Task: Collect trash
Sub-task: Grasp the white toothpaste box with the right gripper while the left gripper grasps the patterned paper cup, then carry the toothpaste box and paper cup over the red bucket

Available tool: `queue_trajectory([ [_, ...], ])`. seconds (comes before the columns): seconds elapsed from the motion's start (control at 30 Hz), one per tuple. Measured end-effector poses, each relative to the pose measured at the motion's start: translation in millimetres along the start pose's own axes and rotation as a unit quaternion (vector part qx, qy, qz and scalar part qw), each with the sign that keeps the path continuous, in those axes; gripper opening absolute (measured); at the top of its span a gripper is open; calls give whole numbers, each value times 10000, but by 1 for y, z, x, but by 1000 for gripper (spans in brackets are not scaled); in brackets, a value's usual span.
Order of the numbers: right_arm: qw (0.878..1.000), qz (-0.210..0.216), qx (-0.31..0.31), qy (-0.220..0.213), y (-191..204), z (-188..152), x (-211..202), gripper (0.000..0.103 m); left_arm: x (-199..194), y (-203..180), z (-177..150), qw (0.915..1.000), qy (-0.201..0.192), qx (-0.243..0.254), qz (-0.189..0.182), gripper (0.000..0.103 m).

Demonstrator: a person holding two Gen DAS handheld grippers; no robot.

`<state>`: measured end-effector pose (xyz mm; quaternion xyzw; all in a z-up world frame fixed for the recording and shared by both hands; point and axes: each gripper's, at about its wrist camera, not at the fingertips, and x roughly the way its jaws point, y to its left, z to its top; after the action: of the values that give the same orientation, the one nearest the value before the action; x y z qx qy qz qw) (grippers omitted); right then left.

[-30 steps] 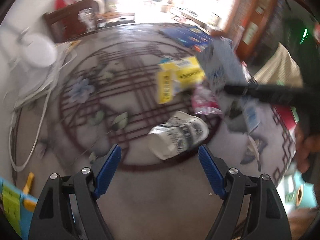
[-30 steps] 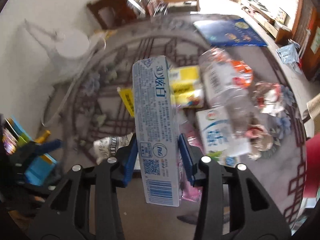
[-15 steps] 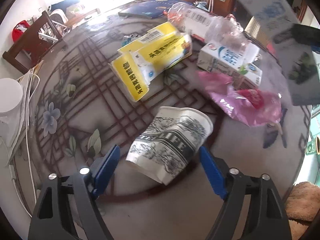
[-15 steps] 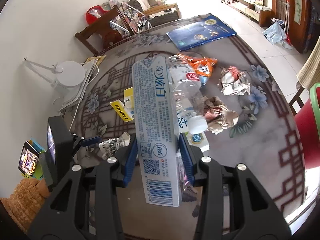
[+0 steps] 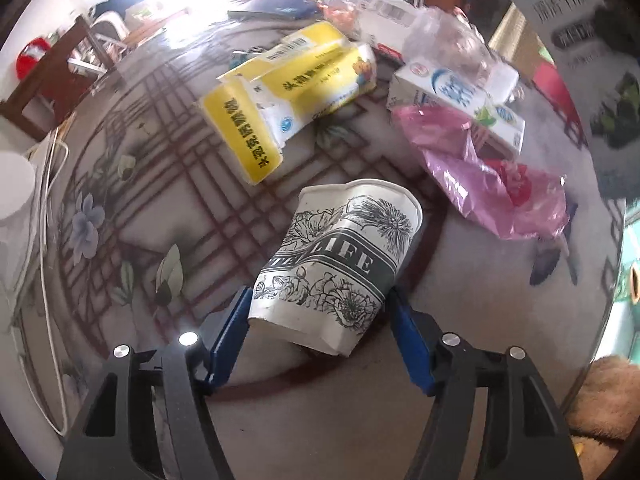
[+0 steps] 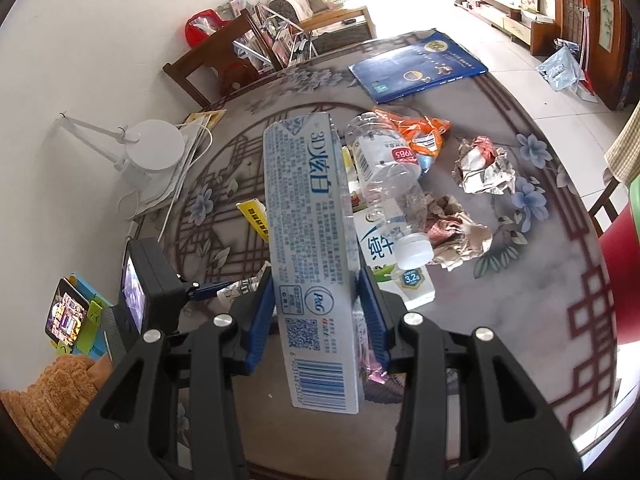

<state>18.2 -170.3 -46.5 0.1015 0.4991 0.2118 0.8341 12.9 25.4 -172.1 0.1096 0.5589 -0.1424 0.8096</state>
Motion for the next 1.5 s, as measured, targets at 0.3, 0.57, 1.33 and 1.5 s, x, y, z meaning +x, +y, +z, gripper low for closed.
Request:
queue_trajectory([
  [0.3,10000,16,38,-67,-1,1,-3,41,-30,17,0,9931,-581,-1003,-167,54],
  [0.57,9999,27,57,-119,-2,4,-4,41,-69,27,2,9698,-1237,-2009,-624,54],
  [1.33,9984,-34,400,-410,-33,14,-27,41,-93,12,32,9591,-1762,-2157,-512,54],
  [1.5,9973,-100,553,-475,-49,13,-36,41,-91,-3,44,9612,-1800,-2022,-539,54],
])
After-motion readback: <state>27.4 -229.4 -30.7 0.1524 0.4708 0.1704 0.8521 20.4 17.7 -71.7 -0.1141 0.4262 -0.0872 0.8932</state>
